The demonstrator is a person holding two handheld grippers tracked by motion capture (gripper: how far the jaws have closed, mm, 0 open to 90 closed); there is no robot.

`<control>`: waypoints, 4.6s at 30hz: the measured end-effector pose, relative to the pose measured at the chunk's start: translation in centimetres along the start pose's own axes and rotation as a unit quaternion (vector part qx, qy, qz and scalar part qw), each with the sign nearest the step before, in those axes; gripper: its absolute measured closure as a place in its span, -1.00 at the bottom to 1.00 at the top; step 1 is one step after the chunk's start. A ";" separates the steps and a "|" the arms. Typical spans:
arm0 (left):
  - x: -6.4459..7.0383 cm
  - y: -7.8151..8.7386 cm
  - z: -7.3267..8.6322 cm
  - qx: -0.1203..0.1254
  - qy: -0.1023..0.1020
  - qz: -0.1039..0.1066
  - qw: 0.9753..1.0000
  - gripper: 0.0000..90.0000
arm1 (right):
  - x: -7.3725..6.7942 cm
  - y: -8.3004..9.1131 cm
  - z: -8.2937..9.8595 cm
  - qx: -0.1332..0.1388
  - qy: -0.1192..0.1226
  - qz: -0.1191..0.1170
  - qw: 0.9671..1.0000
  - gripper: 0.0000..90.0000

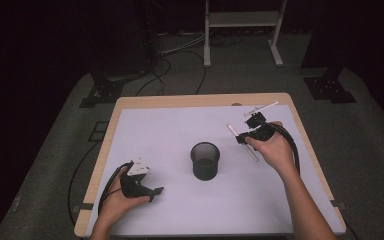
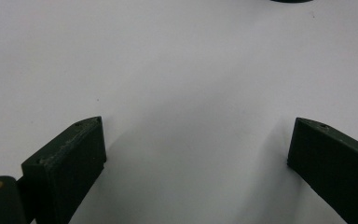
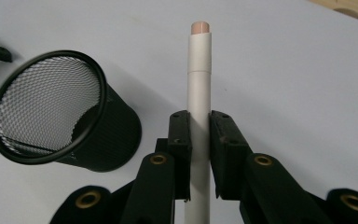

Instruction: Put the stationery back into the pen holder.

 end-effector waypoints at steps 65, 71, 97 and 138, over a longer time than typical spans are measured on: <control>0.0 0.0 0.0 0.000 0.000 0.001 1.000 -0.93 | -9.5 -5.4 -4.8 0.027 0.075 -0.078 0.994 0.73; 0.0 0.0 0.0 0.000 0.000 0.001 1.000 -0.93 | -9.5 -5.7 -4.3 0.028 0.076 -0.083 0.993 0.73; 0.0 0.0 0.0 0.000 0.000 0.001 1.000 -0.93 | -9.6 -6.0 -3.4 0.023 0.085 -0.081 0.993 0.68; 0.0 0.0 0.0 0.000 0.000 0.001 1.000 -0.93 | -3.0 -1.6 0.7 0.055 0.079 -0.051 0.994 -0.27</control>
Point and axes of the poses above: each handheld gripper's, and its own axes: y roughly backward along the jaws, z roughly out of its underside, x roughly to its right, the point moved 3 cm from there along -y, roughly forward along the jaws, and after that the axes turned 5 degrees about -y, right-handed, at the moved point
